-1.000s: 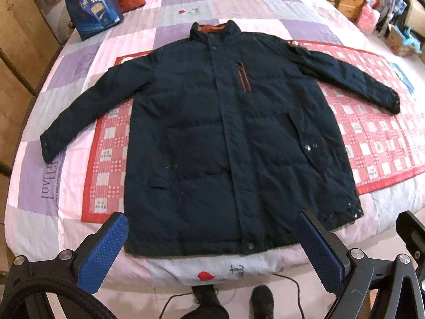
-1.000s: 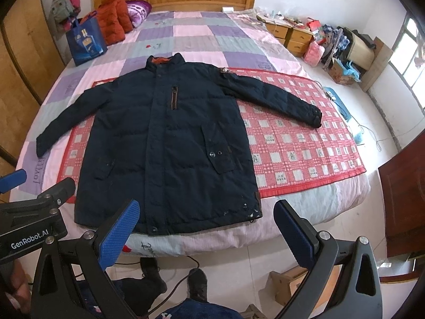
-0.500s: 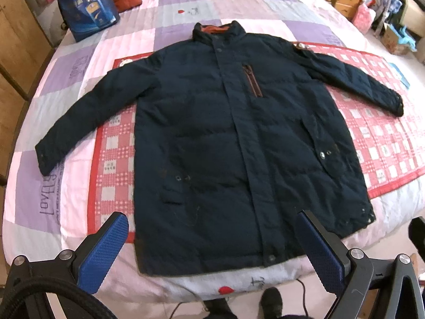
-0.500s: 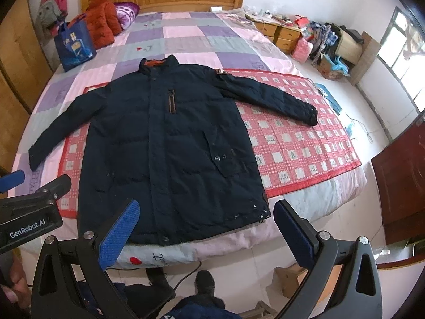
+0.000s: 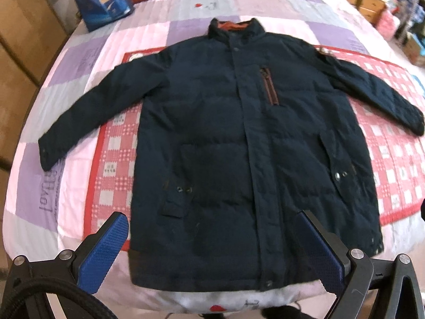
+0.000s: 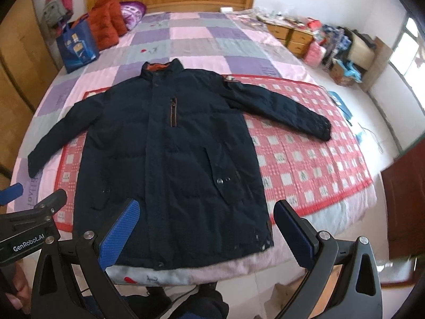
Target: Fold large clothes
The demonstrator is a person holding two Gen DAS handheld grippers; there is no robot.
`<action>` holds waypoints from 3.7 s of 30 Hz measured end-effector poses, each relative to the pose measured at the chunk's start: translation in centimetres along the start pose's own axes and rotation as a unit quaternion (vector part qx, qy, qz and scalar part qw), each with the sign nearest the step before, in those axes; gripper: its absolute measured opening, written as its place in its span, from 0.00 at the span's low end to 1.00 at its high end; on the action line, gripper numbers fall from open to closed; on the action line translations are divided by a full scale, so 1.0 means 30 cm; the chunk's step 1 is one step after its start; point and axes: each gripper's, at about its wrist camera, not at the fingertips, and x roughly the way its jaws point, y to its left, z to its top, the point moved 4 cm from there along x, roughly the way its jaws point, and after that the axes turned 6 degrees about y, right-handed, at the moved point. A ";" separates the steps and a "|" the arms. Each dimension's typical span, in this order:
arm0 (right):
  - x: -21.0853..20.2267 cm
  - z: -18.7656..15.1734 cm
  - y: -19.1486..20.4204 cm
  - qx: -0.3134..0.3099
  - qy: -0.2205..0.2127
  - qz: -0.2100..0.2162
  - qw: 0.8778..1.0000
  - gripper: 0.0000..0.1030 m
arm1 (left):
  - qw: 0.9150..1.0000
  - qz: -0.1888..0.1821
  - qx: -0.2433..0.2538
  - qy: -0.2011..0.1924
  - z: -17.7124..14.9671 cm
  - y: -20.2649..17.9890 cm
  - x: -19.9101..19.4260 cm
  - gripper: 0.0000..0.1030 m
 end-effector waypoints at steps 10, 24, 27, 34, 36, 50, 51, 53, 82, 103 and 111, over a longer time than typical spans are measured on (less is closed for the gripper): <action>0.439 0.119 -0.157 -0.049 0.038 0.009 0.998 1.00 | 0.998 0.009 -0.060 0.029 0.030 -0.058 0.357 1.00; 1.114 0.338 0.194 -0.155 -0.046 0.035 0.986 1.00 | 0.999 0.027 0.001 -0.029 0.303 0.071 1.014 1.00; 1.248 0.428 0.248 -0.162 -0.057 0.020 0.985 1.00 | 1.000 0.018 0.000 -0.023 0.364 0.088 1.144 1.00; 1.334 0.267 0.057 -0.122 -0.016 0.052 0.991 1.00 | 0.998 -0.033 -0.019 -0.052 0.164 0.201 1.117 1.00; 1.272 0.160 -0.018 -0.147 -0.033 0.042 0.988 1.00 | 0.998 -0.025 -0.014 -0.051 0.061 0.239 1.087 1.00; 1.127 -0.223 -0.553 -0.016 0.067 -0.055 0.996 1.00 | 0.999 0.052 0.013 -0.003 -0.294 0.357 0.885 1.00; 1.117 -0.184 -0.543 -0.016 0.057 -0.053 0.997 1.00 | 0.999 0.043 0.011 -0.012 -0.258 0.347 0.860 1.00; 1.071 -0.013 -0.519 -0.013 -0.001 -0.033 0.999 1.00 | 0.998 0.029 0.016 -0.052 -0.121 0.313 0.787 1.00; 1.635 1.312 0.327 -0.147 -0.088 0.073 0.982 1.00 | 0.995 0.019 0.015 -0.098 1.150 -0.025 1.315 1.00; 1.774 1.252 -0.193 -0.106 -0.112 -0.034 0.988 1.00 | 0.978 -0.072 0.078 -0.180 1.069 -0.467 1.137 1.00; 1.772 1.073 -0.891 0.010 -0.059 -0.067 0.996 1.00 | 0.988 -0.052 0.093 -0.109 1.062 -0.814 1.311 1.00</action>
